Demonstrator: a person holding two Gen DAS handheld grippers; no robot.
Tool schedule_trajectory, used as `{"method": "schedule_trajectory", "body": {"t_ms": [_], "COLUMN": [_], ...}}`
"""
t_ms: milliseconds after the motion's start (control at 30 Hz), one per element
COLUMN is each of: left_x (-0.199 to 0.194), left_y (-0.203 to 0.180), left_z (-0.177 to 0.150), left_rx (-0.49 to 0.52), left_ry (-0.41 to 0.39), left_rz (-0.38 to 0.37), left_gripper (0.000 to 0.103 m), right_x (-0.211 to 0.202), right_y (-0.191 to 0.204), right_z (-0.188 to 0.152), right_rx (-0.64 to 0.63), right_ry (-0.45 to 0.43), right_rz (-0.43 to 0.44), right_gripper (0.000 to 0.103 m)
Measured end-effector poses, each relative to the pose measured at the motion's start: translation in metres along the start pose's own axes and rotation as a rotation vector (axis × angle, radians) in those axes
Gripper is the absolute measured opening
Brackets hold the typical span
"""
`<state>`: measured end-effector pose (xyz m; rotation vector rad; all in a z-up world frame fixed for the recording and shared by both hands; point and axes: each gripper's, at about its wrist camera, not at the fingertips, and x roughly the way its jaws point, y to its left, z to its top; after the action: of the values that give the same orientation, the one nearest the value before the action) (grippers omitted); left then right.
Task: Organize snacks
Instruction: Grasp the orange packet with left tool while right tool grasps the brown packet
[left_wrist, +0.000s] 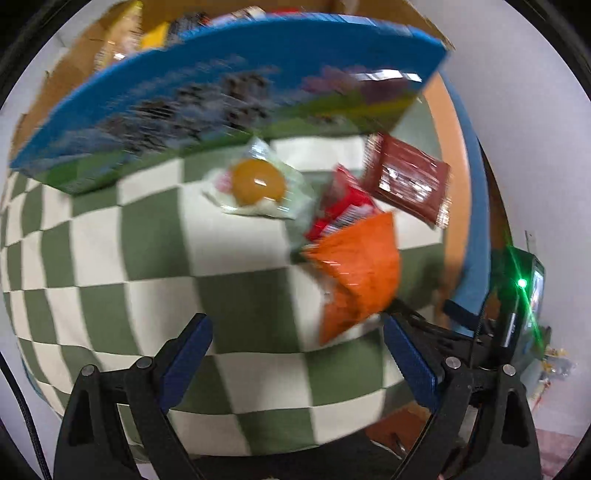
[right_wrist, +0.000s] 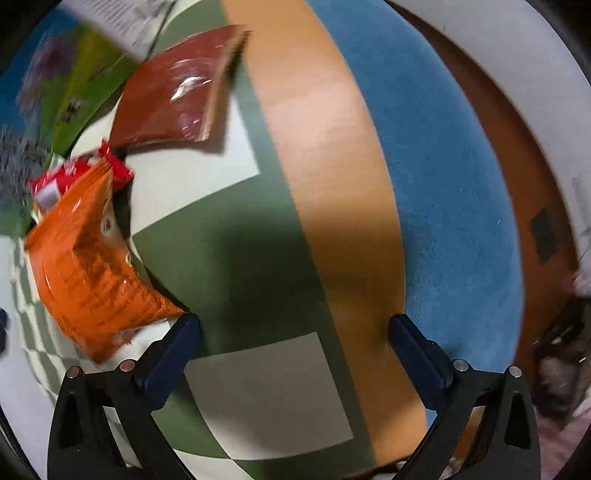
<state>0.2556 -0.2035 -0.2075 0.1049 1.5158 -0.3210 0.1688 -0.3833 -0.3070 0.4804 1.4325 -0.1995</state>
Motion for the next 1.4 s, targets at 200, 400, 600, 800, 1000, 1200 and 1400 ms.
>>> {"method": "schedule_trajectory", "body": {"t_ms": [200,400,600,800,1000,1200,1400], "left_x": [0.012,0.027,0.050,0.054,0.036,0.036,0.041], "left_y": [-0.029,-0.030,-0.031,-0.023,-0.001,0.034,0.044], "left_z": [0.005,0.011,0.017,0.020,0.004,-0.012,-0.024], "left_rx": [-0.014,-0.139,-0.236,-0.220,-0.176,-0.208,-0.255], "left_ry": [0.036,0.090,0.138,0.062,0.005,0.021,0.026], "left_rz": [-0.015,-0.086,-0.140,-0.074,0.012,0.041,0.016], "left_gripper": [0.095,0.095,0.095,0.056,0.056,0.056,0.056], "right_x": [0.011,-0.026,-0.087,-0.098,-0.066,-0.022,-0.025], "right_y": [-0.016,-0.029,-0.025,0.031,0.115,0.148,0.132], "right_z": [0.003,0.006,0.014,0.045,0.064,0.075,0.092], "right_rx": [0.013,-0.135,-0.326,-0.608,-0.916,-1.078,-0.858], "right_ry": [0.073,0.039,-0.136,-0.164,-0.125,-0.067,0.034], "right_rz": [0.095,0.035,-0.092,-0.116,-0.176,-0.262,-0.168], "right_gripper": [0.103,0.064,0.062,0.062,0.062,0.066,0.065]}}
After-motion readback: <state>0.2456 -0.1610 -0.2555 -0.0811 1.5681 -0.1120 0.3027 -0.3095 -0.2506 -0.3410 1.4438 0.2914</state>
